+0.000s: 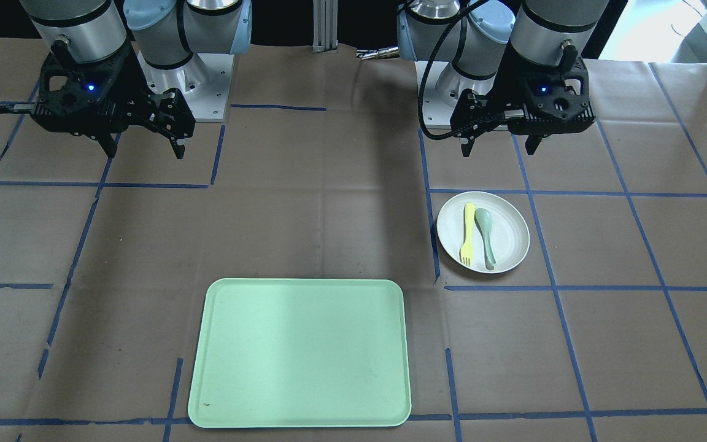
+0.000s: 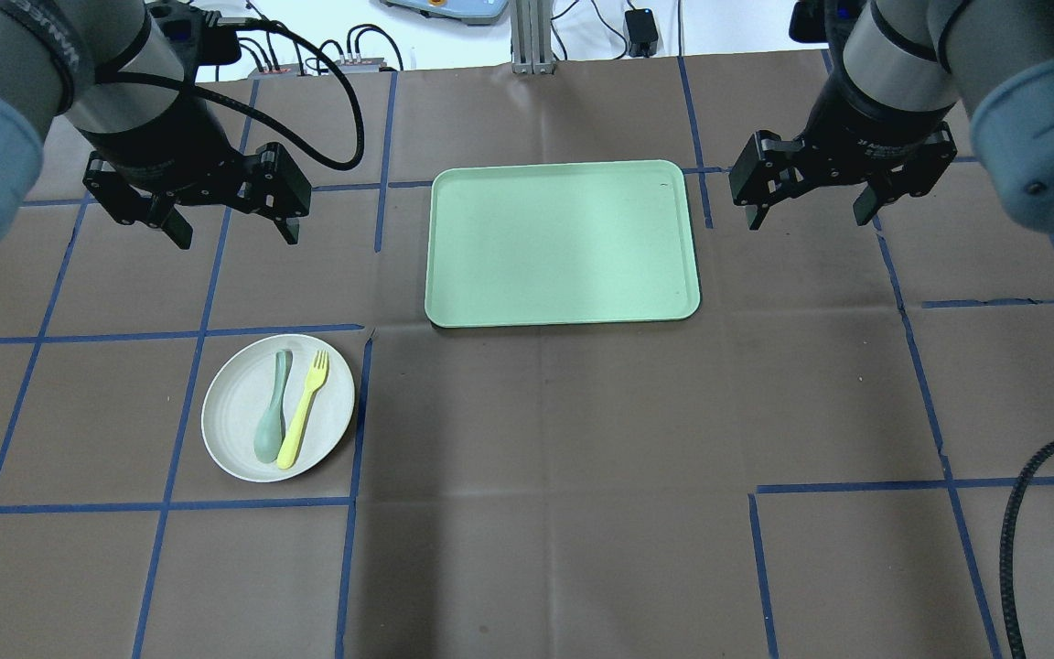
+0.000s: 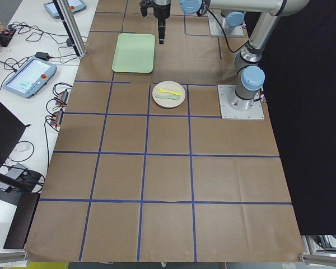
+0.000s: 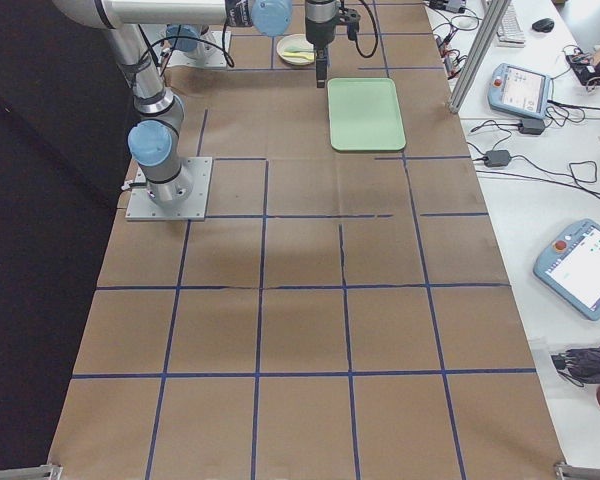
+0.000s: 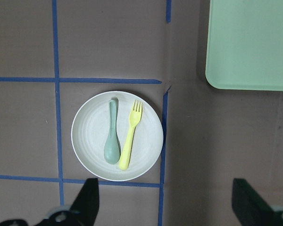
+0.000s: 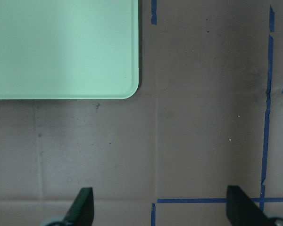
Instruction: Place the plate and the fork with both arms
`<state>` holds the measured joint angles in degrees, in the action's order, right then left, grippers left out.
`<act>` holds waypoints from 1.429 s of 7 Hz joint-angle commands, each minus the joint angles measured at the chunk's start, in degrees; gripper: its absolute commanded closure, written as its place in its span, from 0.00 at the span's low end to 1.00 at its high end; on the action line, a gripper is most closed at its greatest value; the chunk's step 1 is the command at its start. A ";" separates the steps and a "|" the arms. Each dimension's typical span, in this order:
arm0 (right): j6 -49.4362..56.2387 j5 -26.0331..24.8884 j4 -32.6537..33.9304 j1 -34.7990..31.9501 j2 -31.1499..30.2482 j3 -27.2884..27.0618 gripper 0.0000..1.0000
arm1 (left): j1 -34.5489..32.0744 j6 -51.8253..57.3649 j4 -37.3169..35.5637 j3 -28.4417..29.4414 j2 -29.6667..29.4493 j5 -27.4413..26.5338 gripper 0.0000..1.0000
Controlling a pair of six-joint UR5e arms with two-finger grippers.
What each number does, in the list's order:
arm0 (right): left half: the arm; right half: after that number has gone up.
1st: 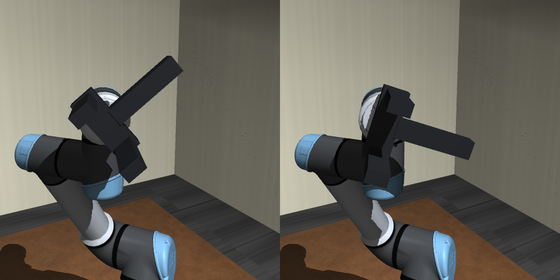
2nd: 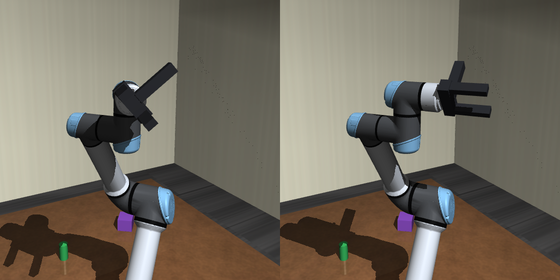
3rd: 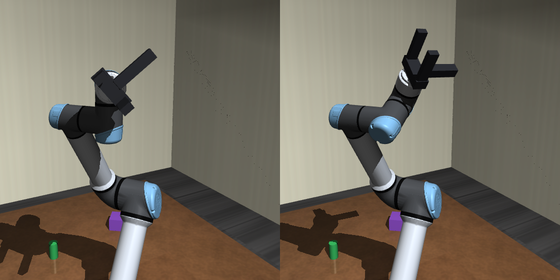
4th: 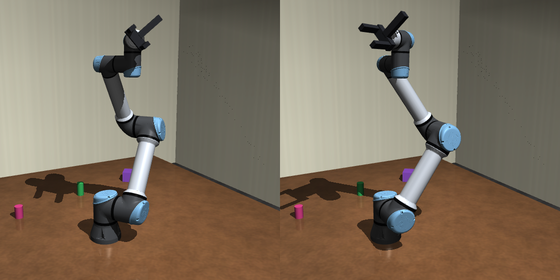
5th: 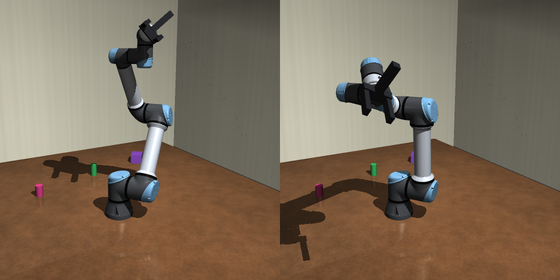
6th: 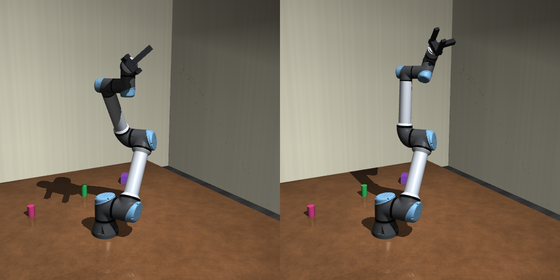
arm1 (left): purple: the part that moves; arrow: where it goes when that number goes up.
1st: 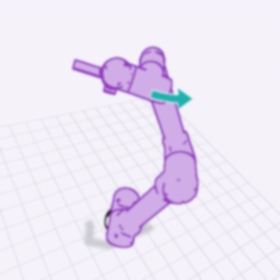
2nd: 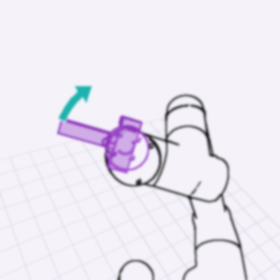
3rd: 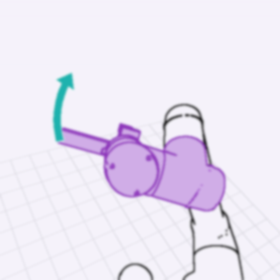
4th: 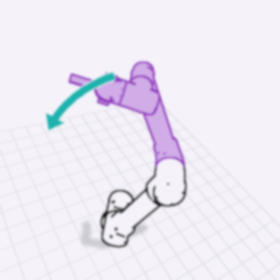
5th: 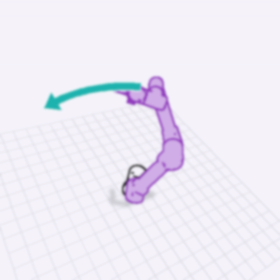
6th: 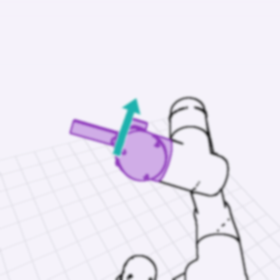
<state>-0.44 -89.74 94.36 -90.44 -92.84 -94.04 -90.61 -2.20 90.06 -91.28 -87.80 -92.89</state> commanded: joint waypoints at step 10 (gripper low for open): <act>0.00 0.00 0.13 0.00 0.03 -0.01 0.00 | 2.10 1.40 4.33 -0.82 -0.10 0.17 0.00</act>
<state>-0.44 -89.74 94.48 -90.44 -92.81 -94.04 -89.56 -1.80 93.60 -91.86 -87.85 -92.74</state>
